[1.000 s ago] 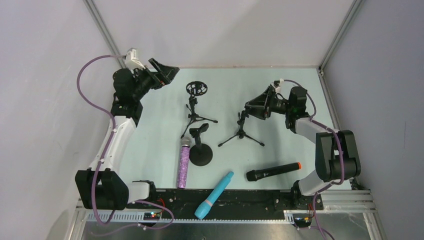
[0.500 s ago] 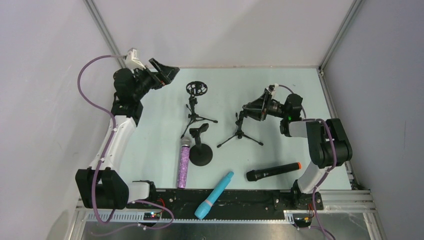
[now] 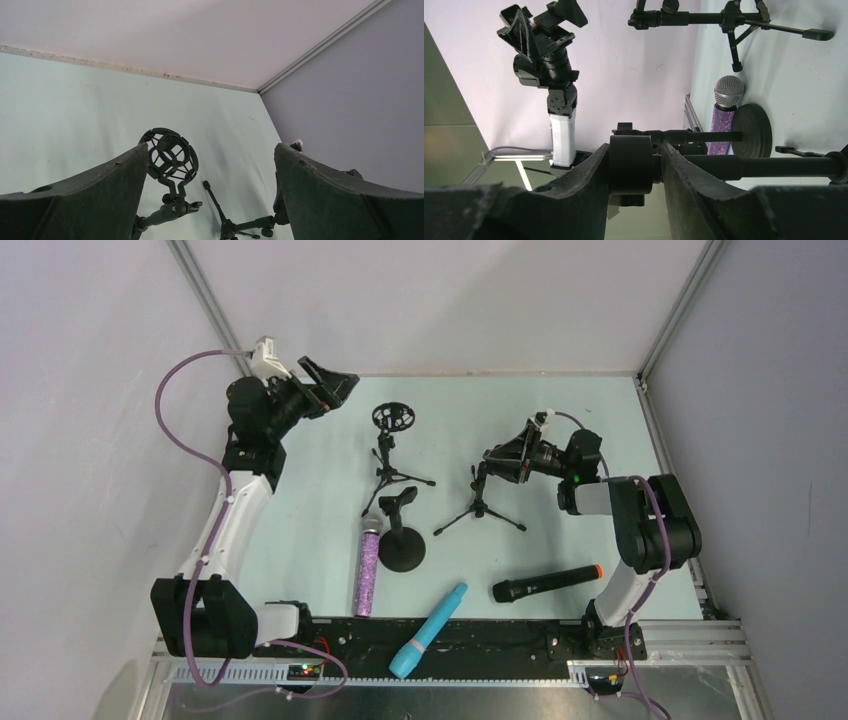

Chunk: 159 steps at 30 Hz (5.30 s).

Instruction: Attach the microphones to the stand

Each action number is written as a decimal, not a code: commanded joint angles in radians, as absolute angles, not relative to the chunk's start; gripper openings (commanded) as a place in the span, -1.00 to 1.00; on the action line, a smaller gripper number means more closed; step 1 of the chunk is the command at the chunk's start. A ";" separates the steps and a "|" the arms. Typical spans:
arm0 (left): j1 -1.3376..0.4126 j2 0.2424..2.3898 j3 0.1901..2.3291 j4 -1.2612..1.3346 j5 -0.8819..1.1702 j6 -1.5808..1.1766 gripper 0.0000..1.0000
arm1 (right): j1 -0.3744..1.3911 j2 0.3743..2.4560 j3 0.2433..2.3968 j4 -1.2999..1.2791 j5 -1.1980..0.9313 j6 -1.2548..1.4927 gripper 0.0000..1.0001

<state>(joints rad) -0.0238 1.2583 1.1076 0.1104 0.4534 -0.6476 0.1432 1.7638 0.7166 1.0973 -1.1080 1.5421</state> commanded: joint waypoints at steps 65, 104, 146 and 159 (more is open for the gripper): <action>-0.044 1.242 1.097 0.149 0.465 -0.623 0.97 | 0.124 1.842 0.683 0.455 -0.965 0.921 0.07; -0.056 1.229 1.089 0.149 0.454 -0.609 0.97 | 0.193 1.072 0.974 -0.291 -0.368 0.488 0.99; -0.087 1.191 1.097 0.147 0.443 -0.581 0.97 | 0.403 0.902 0.716 0.297 -0.232 0.265 0.83; -0.321 1.100 1.104 0.052 0.243 -0.321 0.97 | 0.402 0.778 0.716 0.071 -0.184 0.325 0.85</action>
